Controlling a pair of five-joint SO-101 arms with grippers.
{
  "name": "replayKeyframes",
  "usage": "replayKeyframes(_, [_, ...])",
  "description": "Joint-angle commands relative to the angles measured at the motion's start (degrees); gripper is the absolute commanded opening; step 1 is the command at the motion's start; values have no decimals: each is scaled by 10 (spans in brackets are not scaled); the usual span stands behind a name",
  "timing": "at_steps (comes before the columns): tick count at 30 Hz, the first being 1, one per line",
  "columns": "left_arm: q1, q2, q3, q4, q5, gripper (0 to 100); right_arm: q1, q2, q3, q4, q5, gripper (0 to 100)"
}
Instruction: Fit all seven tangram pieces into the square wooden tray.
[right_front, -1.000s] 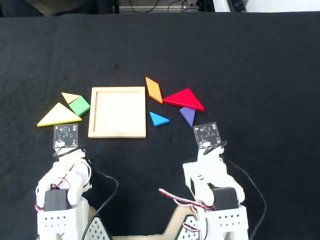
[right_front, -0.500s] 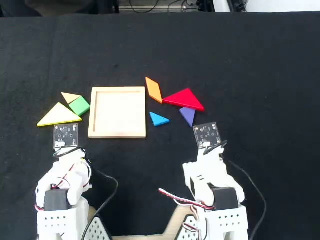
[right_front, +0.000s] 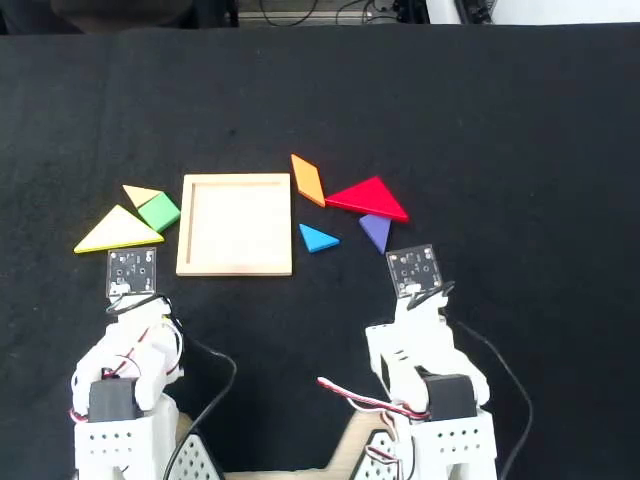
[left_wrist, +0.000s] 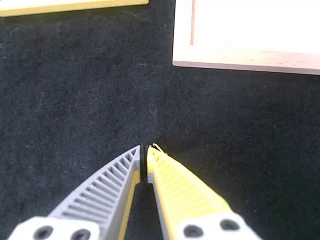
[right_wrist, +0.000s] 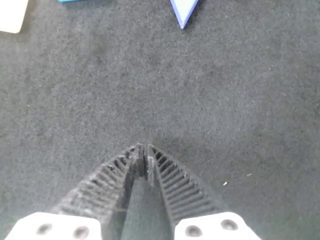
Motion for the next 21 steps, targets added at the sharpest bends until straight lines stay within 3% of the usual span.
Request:
replayKeyframes(1, [7, -4, 11, -4, -4, 30, 8, -41, -2, 4, -1, 11])
replayKeyframes(9, [62, -4, 10, -4, -1, 30, 6, -41, -2, 4, -4, 11])
replayKeyframes(16, [57, -4, 11, -4, -5, 30, 8, -41, -2, 1, -1, 11])
replayKeyframes(21, [44, -4, -50, -22, -6, 30, 36, -39, -46, -96, 1, 11])
